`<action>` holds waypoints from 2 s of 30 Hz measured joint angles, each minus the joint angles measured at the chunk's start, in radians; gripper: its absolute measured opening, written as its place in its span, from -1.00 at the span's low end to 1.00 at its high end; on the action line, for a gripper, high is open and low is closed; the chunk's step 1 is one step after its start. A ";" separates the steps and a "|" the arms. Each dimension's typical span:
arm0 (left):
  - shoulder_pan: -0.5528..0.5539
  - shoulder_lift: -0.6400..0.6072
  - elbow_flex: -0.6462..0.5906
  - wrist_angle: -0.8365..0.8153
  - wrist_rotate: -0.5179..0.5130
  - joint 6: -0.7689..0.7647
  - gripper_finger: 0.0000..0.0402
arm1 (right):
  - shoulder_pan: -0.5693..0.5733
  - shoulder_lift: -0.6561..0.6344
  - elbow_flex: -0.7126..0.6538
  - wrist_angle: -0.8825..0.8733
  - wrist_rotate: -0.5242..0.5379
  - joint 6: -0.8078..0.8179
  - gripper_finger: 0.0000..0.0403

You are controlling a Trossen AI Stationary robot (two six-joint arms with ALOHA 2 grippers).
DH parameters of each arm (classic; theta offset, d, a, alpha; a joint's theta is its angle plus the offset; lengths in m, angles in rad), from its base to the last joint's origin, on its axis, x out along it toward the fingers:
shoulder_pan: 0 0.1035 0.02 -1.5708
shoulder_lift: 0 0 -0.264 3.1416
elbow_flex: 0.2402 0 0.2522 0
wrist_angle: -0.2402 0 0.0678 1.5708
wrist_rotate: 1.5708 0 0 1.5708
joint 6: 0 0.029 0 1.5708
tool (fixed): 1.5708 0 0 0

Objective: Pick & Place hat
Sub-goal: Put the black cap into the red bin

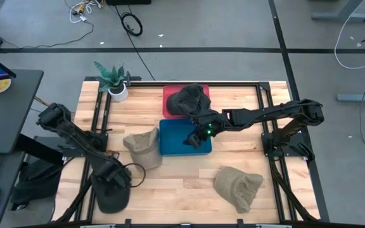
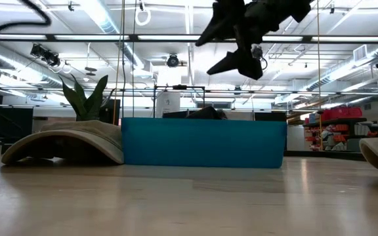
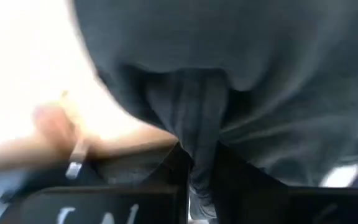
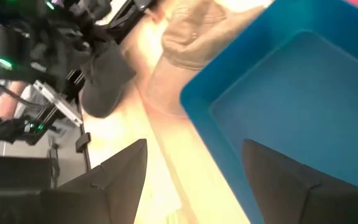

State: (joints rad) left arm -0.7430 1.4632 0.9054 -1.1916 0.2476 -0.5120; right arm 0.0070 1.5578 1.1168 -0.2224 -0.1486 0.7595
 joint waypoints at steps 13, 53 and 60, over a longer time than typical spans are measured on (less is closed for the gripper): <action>0.142 -0.037 0.519 -0.305 -0.098 -0.322 -0.84 | 0.075 0.000 0.000 0.021 -0.088 -0.079 0.31; 0.518 -0.036 0.709 0.273 -1.504 -0.621 -0.82 | 0.076 -0.242 0.071 0.302 0.313 -0.239 0.23; 0.517 -0.036 0.709 0.279 -1.481 -0.575 -0.82 | 0.027 -0.161 0.305 0.094 0.373 -0.457 0.23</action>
State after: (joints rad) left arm -0.2262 1.4273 1.6142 -0.9128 -1.2334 -1.0867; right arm 0.0340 1.3965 1.4222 -0.1283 0.2247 0.3020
